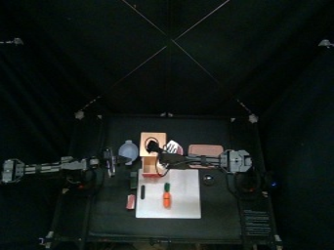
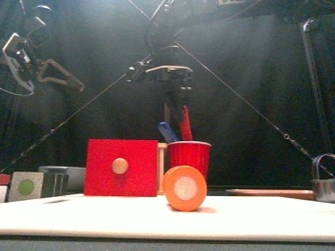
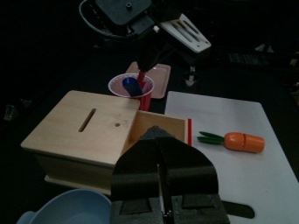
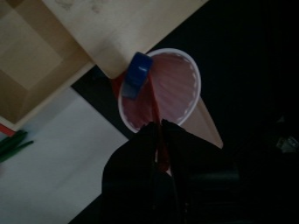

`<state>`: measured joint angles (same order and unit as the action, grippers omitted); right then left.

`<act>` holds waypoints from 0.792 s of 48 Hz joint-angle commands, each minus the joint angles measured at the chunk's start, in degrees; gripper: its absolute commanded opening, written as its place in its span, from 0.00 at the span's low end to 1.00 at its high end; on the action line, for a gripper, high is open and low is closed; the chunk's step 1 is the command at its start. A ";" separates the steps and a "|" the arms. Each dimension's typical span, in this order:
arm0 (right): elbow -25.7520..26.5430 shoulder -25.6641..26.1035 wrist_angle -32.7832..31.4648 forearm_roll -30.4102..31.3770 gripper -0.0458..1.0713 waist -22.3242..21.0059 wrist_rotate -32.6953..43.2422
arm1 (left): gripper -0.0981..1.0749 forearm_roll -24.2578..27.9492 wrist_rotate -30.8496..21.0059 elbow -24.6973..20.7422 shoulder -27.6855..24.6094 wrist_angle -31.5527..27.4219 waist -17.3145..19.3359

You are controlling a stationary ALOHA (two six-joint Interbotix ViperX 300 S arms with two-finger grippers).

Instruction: Grab knife with other hand

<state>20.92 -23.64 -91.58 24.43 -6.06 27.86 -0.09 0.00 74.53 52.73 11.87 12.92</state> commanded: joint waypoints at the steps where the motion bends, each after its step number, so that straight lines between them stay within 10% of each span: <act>1: 1.85 3.87 -1.14 1.05 0.40 -0.09 0.09 | 0.12 -0.09 0.00 -0.88 -0.35 0.44 0.18; 38: -5.71 23.99 -1.41 6.94 0.35 4.75 4.57 | 0.12 -2.64 0.18 -1.05 -1.14 0.53 -0.35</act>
<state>16.26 -4.31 -94.31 31.64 -1.76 31.03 -2.72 0.09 74.44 52.03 11.87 12.57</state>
